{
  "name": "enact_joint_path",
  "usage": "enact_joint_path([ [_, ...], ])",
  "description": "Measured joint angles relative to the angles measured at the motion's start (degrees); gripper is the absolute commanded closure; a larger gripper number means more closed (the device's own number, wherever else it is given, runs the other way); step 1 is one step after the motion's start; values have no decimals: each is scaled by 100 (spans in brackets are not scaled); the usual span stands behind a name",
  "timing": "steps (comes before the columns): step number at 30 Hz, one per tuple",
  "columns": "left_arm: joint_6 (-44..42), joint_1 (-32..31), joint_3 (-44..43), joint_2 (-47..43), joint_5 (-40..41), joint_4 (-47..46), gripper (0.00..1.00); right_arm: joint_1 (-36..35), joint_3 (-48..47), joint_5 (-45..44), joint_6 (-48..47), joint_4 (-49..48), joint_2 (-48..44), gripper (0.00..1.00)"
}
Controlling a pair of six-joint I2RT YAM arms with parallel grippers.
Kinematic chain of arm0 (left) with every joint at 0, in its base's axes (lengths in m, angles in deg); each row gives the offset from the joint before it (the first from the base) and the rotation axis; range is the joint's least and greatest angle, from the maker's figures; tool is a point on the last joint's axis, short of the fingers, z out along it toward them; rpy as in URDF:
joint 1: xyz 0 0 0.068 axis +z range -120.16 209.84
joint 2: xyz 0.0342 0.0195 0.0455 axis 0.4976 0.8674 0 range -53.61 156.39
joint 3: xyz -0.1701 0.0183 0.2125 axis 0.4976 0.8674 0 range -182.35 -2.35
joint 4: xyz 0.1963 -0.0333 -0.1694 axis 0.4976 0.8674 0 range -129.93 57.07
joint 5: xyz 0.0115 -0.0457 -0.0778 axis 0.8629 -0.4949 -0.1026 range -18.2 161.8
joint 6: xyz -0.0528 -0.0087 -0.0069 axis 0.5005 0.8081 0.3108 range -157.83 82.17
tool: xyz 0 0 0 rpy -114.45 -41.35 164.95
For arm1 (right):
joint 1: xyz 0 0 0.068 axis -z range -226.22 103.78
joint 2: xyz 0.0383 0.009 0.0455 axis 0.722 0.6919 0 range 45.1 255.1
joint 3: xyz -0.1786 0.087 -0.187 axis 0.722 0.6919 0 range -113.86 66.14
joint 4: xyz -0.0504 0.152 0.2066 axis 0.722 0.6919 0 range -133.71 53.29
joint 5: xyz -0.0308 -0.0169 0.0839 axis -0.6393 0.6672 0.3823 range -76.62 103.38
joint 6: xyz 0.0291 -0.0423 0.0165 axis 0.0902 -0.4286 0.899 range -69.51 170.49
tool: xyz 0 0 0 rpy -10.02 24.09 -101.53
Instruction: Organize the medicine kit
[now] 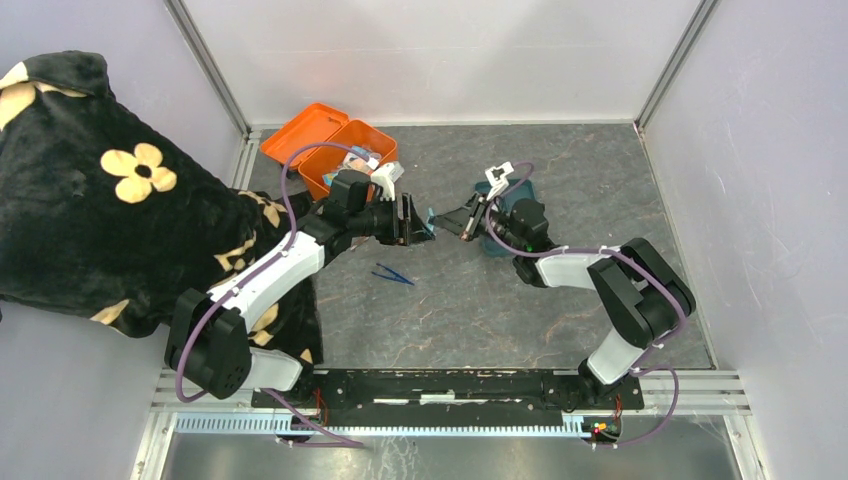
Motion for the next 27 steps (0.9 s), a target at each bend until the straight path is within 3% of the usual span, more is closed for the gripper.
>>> enact_joint_path([
  [5,-39,0,0,-13,66,20,15,632,-28,-50,-463,695,-118,99],
  [10,-59,0,0,-66,553,190,13,1241,-634,-793,-1788,2562,-210,99],
  [14,-66,0,0,-66,1088,404,13,1338,-1478,-1655,-2920,3956,-138,98],
  [23,-74,0,0,-66,1937,723,12,1360,-2719,-2529,-3987,5180,975,95],
  [27,-74,0,72,-85,2374,824,12,1373,-3062,-2614,-4116,5576,1456,86],
])
